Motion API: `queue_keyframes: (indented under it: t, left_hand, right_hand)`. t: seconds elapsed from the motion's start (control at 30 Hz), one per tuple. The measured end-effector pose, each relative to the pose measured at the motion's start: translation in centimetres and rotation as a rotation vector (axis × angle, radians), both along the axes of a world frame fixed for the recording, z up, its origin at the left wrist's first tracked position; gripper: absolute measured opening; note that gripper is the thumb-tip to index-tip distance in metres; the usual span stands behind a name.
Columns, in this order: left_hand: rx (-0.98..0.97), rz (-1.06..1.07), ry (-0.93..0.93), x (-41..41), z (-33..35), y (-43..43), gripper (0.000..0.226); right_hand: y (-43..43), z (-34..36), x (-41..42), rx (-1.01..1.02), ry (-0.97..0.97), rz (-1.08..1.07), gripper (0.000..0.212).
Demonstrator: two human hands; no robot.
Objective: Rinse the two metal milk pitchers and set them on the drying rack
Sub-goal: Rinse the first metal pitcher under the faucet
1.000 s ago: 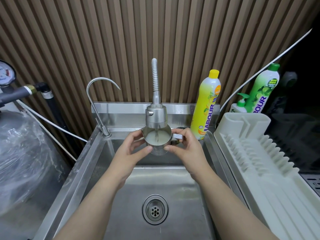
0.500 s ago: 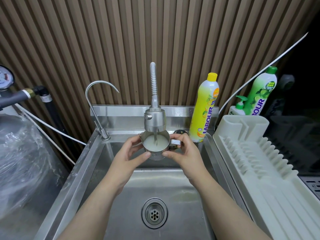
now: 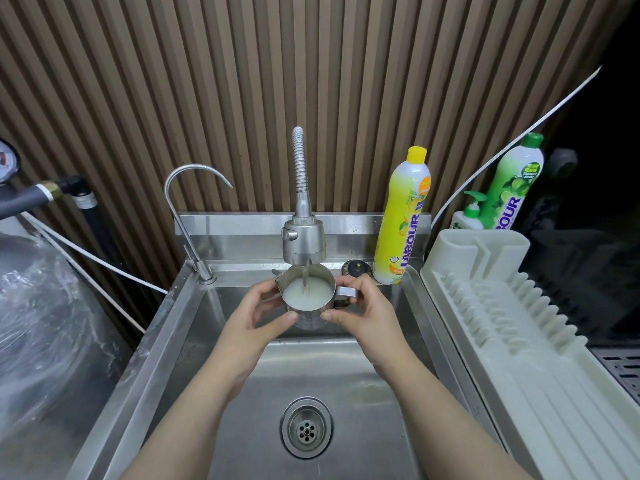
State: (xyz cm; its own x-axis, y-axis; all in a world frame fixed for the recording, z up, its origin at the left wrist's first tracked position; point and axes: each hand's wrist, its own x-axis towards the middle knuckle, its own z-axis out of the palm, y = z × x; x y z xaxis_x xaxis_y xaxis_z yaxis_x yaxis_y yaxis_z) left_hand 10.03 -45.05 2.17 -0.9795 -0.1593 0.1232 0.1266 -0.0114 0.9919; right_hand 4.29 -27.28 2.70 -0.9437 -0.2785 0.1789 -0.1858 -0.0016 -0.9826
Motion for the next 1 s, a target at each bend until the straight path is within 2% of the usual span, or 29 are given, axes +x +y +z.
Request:
queue_keyframes:
  t: [0.3, 0.5, 1.0]
  left_hand:
    - [-0.058, 0.021, 0.012, 0.09, 0.45, -0.19, 0.049]
    - [-0.068, 0.014, 0.026, 0.18, 0.88, -0.38, 0.061]
    - [-0.060, 0.026, 0.010, 0.06, 0.54, -0.31, 0.057]
  right_hand:
    - [-0.19, 0.39, 0.17, -0.033, 0.006, 0.009, 0.043]
    - [-0.45, 0.31, -0.01, -0.086, 0.038, 0.008, 0.046]
    - [-0.32, 0.21, -0.04, -0.075, 0.072, -0.005, 0.047]
